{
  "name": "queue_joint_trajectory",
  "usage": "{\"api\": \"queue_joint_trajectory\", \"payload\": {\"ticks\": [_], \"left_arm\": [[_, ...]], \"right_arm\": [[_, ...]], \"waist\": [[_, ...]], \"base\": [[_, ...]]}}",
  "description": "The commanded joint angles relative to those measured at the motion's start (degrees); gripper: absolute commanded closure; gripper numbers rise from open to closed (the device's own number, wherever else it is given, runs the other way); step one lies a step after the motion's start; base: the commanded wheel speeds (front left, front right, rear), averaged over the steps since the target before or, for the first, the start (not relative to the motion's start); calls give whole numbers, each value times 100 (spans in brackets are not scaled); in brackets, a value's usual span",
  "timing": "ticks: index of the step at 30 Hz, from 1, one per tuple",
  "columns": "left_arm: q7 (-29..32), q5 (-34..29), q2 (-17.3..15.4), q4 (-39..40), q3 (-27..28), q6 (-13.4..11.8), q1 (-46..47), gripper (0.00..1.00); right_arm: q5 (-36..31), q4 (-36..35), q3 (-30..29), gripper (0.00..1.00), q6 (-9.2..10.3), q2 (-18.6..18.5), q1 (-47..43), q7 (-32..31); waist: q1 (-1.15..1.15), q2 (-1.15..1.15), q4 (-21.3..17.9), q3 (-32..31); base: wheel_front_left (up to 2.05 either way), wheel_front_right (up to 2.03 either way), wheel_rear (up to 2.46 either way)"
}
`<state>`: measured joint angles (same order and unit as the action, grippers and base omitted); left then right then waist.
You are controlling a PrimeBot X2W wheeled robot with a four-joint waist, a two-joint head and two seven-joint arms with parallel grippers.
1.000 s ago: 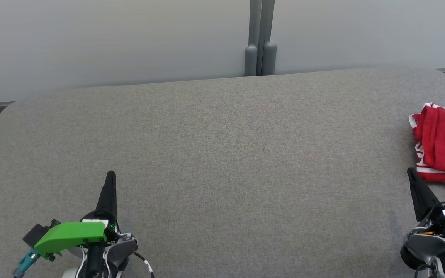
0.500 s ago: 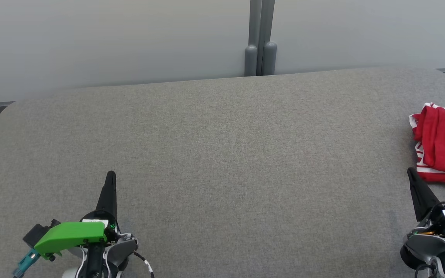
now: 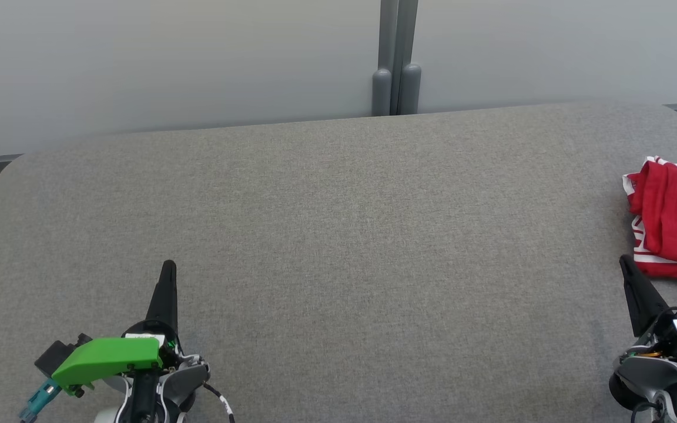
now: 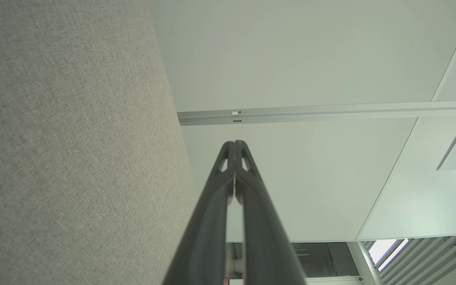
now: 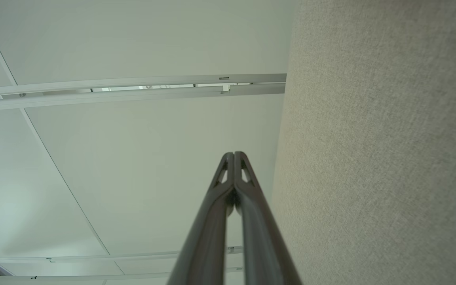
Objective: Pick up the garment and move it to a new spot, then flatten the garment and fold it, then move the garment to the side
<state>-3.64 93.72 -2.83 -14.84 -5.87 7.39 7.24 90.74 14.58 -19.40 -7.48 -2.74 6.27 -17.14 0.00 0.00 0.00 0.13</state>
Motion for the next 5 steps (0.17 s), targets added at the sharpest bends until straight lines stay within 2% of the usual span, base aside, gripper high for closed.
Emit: {"api": "queue_joint_trajectory", "payload": {"ticks": [1,5], "left_arm": [[-5,28,0,21,-4,27,69,100],[-5,28,0,21,-4,27,69,100]], "right_arm": [[20,10,-8,100,-2,-27,63,-24],[20,10,-8,100,-2,-27,63,-24]], "waist": [[0,0,0,0],[0,0,0,0]], "base": [[0,0,0],[0,0,0]]}}
